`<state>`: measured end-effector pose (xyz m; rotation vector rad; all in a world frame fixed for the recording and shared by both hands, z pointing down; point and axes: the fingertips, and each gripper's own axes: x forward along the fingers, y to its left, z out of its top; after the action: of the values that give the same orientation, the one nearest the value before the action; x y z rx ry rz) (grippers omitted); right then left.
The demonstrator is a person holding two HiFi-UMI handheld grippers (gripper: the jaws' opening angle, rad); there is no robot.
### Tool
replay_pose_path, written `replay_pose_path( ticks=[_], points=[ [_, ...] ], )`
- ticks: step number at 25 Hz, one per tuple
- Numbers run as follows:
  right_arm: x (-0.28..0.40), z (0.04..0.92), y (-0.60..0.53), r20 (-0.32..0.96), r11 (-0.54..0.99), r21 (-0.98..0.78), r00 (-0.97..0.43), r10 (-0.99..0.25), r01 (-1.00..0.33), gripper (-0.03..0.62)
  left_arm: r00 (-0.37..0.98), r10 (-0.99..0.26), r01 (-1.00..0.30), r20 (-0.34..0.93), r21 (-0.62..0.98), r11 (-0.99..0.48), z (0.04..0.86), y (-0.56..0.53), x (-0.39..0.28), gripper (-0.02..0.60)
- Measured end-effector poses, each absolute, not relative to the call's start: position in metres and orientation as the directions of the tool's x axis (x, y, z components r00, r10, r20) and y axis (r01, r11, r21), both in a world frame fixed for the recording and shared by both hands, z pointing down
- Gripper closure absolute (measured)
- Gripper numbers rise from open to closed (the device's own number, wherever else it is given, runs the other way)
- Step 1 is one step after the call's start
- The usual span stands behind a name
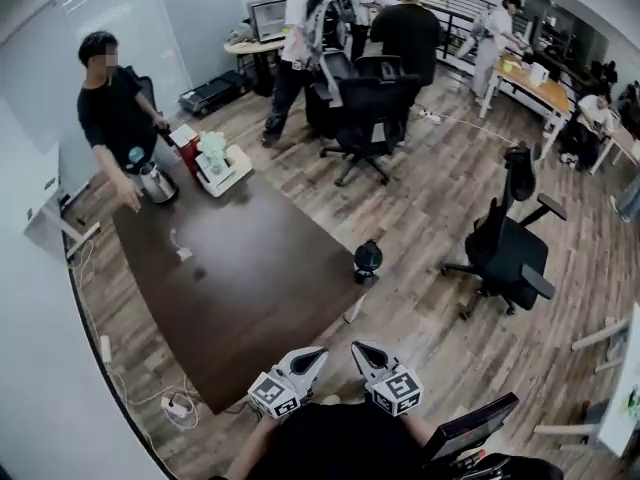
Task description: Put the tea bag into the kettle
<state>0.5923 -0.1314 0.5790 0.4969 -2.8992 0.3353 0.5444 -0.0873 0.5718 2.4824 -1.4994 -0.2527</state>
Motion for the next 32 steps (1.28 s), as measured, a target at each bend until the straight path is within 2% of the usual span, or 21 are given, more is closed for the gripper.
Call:
replay_pose_path(
  ticks=[3,6,13,15,19,32],
  points=[
    [0.571,0.577,-0.143,0.226,0.952,-0.203,-0.957,-0.181,-0.228,0.588,0.247,-0.969,-0.924,-0.025,0.297,-0.243,0.567,-0.075,0.513,0.577],
    [0.555,0.579,-0.150,0.237,0.969,-0.195,-0.966,-0.106,-0.154,0.588,0.081,-0.997,-0.958,0.015,0.278,-0.073,0.575,-0.052,0.494,0.577],
    [0.493,0.608,-0.104,0.281,0.990,-0.138,-0.957,0.068,0.030,0.588,-0.244,-0.962,-0.944,0.120,0.200,0.264,0.616,0.026,0.428,0.577],
    [0.480,0.600,-0.084,0.268,0.995,-0.080,-0.961,0.073,0.053,0.588,-0.299,-0.947,-0.926,0.117,0.205,0.318,0.616,0.049,0.414,0.577],
    [0.461,0.586,-0.058,0.238,0.998,-0.035,-0.969,0.065,0.059,0.588,-0.346,-0.936,-0.914,0.061,0.205,0.351,0.605,0.073,0.397,0.576],
    [0.469,0.602,-0.029,0.260,0.999,-0.049,-0.966,0.009,-0.004,0.588,-0.224,-0.974,-0.959,0.023,0.173,0.225,0.608,0.077,0.407,0.575]
  ],
)
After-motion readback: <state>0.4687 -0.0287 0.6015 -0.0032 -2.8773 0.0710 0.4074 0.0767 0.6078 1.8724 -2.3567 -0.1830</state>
